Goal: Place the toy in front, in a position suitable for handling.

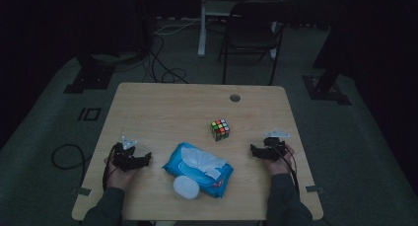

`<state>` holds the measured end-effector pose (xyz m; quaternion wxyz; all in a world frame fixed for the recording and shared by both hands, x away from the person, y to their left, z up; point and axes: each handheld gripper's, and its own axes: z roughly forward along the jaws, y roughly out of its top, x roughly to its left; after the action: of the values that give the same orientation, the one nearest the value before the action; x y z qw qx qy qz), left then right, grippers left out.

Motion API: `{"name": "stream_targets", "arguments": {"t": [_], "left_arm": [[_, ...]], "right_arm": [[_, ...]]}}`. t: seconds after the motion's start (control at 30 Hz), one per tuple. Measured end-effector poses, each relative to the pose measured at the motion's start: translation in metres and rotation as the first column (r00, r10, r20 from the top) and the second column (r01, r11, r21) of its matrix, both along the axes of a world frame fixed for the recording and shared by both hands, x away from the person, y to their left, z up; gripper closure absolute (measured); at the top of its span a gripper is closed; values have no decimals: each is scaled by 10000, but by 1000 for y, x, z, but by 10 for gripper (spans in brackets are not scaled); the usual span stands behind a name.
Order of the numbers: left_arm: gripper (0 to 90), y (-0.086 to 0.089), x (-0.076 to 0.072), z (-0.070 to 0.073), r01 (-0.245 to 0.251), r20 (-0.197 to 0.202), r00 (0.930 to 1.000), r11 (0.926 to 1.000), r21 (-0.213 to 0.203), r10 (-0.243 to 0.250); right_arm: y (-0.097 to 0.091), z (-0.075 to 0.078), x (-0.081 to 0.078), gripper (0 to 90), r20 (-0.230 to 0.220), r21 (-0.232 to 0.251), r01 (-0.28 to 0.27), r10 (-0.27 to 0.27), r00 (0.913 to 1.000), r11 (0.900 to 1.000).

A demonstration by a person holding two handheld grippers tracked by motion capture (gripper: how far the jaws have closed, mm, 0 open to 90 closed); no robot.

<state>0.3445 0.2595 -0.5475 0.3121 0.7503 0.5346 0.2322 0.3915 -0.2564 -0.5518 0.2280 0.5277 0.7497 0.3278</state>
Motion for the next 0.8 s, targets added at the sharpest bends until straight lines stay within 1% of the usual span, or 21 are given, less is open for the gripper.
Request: {"name": "stream_targets", "arguments": {"t": [0.07,0.17,0.4,0.43,0.53,0.6,0.67,0.7,0.73,0.77,0.8], "left_arm": [[164,-1,-1,0,5,-4,10000,10000,13,-5],[229,-2,-2,2,131,-27,9999,9999,21,-131],[248,-3,-3,3,201,-74,9998,9998,33,-201],[253,-3,-3,3,255,-128,9996,9997,59,-254],[299,-5,-5,4,332,-131,9994,9994,47,-332],[306,-7,-5,4,374,-146,9992,9993,54,-373],[326,-9,-7,5,470,-164,9988,9989,42,-469],[335,-11,-8,5,648,-188,9977,9979,42,-647],[339,-11,-8,5,648,-188,9977,9979,42,-647],[339,-14,-9,5,805,-206,9965,9968,21,-804],[341,-14,-9,5,805,-206,9965,9968,21,-804]], "right_arm": [[1,0,-1,138,2,6,80,-80,10000,10000],[2,0,-2,131,-6,-14,-14,14,10000,10000],[3,0,-3,131,-23,4,-66,66,10000,10000],[3,0,-3,131,-21,2,-68,68,10000,10000],[3,0,-3,132,-22,3,-68,68,10000,10000],[3,0,-3,131,-21,3,-68,68,10000,10000],[3,0,-3,131,-22,3,-67,67,10000,10000],[3,0,-3,131,-21,3,-67,67,10000,10000],[3,0,-3,131,-21,3,-67,67,10000,10000],[3,0,-3,132,-22,4,-68,68,10000,10000],[3,0,-3,132,-22,4,-68,68,10000,10000]]}}
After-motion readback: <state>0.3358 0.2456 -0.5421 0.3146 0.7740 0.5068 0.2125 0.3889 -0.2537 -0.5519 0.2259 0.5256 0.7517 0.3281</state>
